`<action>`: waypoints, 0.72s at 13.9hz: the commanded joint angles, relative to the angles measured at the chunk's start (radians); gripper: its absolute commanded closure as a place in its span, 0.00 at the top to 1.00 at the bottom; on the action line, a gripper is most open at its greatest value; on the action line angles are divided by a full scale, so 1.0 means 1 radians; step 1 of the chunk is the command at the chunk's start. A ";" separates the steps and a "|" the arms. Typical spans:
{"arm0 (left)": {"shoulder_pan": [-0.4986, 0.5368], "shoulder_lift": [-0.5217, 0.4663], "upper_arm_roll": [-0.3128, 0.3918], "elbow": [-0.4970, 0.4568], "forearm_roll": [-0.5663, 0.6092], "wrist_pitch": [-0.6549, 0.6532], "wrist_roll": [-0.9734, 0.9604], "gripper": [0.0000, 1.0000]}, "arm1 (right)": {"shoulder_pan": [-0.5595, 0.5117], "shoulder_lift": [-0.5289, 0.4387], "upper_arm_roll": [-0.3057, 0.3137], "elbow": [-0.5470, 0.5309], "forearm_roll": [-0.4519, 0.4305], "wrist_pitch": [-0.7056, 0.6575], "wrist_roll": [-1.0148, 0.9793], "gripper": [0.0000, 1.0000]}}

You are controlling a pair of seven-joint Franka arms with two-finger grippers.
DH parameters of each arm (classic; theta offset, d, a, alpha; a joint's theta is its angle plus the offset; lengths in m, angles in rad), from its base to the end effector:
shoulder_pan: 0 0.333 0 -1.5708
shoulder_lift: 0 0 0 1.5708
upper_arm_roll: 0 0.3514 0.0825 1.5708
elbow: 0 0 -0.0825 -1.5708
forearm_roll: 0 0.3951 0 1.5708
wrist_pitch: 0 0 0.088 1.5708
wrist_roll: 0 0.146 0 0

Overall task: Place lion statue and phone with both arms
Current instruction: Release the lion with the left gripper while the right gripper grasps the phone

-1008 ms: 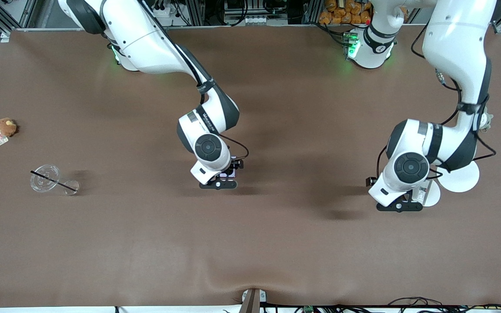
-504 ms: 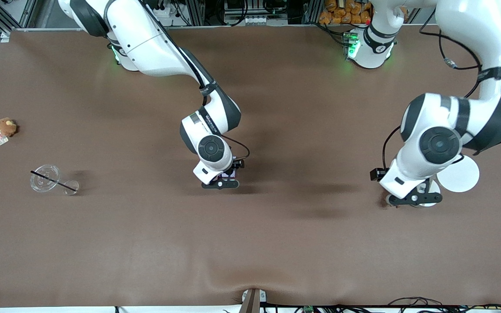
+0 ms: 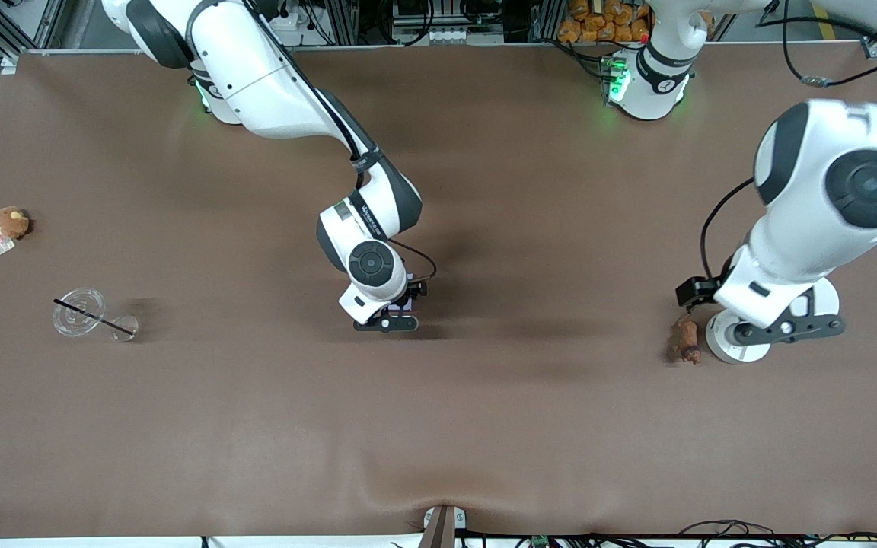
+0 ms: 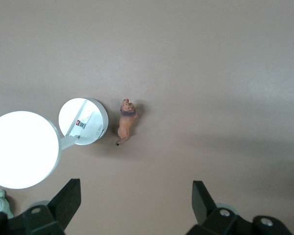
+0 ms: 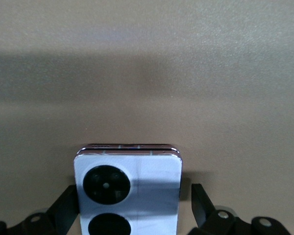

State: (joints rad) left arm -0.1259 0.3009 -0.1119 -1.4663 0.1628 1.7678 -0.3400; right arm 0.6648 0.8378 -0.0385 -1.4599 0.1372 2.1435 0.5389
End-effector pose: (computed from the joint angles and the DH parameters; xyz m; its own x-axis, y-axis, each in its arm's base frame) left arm 0.6625 -0.1303 0.5041 0.9964 0.0728 0.0429 0.0775 -0.9899 -0.1188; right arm 0.5842 0.4403 0.1487 0.9852 0.0131 -0.1708 0.0161 -0.9997 0.0161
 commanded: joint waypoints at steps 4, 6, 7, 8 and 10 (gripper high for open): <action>0.049 -0.126 0.000 0.026 -0.077 -0.091 0.102 1.00 | 0.006 0.018 -0.003 -0.002 0.013 0.022 -0.013 0.78; 0.095 -0.161 -0.003 0.024 -0.138 -0.120 0.110 1.00 | 0.006 0.015 -0.003 -0.004 0.015 0.024 -0.013 0.44; 0.104 -0.180 -0.006 0.023 -0.149 -0.140 0.118 1.00 | 0.004 0.012 -0.003 -0.004 0.013 0.026 -0.007 0.35; 0.103 -0.195 -0.006 0.018 -0.149 -0.158 0.125 1.00 | -0.001 0.001 -0.008 -0.004 0.012 0.026 0.000 0.32; 0.091 -0.230 0.001 0.001 -0.155 -0.200 0.154 1.00 | -0.046 -0.057 -0.020 -0.004 0.012 0.004 0.000 0.25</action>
State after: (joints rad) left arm -0.0268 0.1156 -0.1095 -1.4356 0.0271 1.5993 -0.2119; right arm 0.6627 0.8380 -0.0474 -1.4541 0.1398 2.1606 0.5412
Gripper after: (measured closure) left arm 0.000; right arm 0.159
